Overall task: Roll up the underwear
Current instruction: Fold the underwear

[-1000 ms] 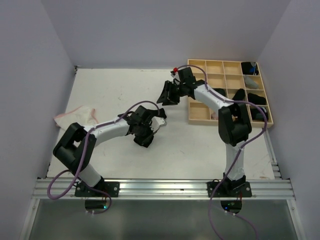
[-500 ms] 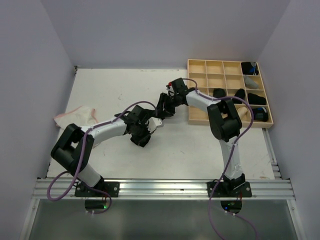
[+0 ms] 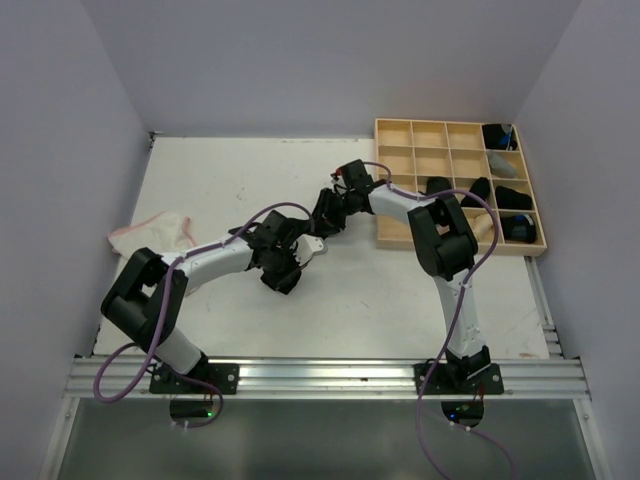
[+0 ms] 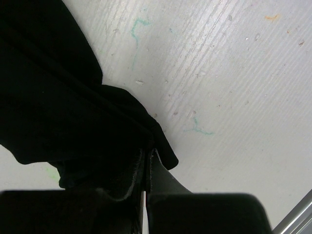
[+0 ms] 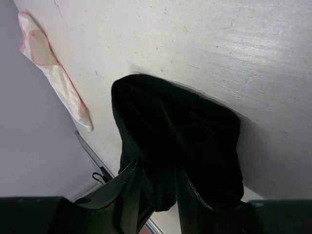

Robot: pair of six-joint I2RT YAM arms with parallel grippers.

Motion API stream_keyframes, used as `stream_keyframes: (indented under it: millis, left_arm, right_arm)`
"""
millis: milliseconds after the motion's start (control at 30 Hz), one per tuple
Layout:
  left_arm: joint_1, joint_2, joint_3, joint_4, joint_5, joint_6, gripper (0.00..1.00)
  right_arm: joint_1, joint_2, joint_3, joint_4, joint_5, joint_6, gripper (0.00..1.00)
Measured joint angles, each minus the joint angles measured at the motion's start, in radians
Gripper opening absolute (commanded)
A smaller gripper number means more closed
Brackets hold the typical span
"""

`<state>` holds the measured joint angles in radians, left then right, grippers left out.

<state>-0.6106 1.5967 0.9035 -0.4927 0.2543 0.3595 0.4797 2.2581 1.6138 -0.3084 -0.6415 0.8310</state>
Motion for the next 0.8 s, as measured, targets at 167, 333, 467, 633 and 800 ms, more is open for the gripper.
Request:
stream_keyframes:
  millis: [167, 333, 467, 633, 800]
  left_arm:
    - [0.0, 0.0, 0.0, 0.0, 0.0, 0.0, 0.0]
    - [0.0, 0.0, 0.0, 0.0, 0.0, 0.0, 0.0]
    - [0.0, 0.0, 0.0, 0.0, 0.0, 0.0, 0.0]
    - [0.0, 0.0, 0.0, 0.0, 0.0, 0.0, 0.0]
    - [0.0, 0.0, 0.0, 0.0, 0.0, 0.0, 0.0]
  right_arm:
    - [0.0, 0.0, 0.001, 0.017, -0.005, 0.011, 0.35]
    - [0.0, 0.0, 0.002, 0.018, -0.005, 0.014, 0.26]
    - [0.0, 0.0, 0.002, 0.017, -0.004, 0.011, 0.07]
    - [0.0, -0.013, 0.002, 0.004, 0.003, -0.008, 0.0]
    - [-0.002, -0.07, 0.002, -0.036, 0.02, -0.043, 0.0]
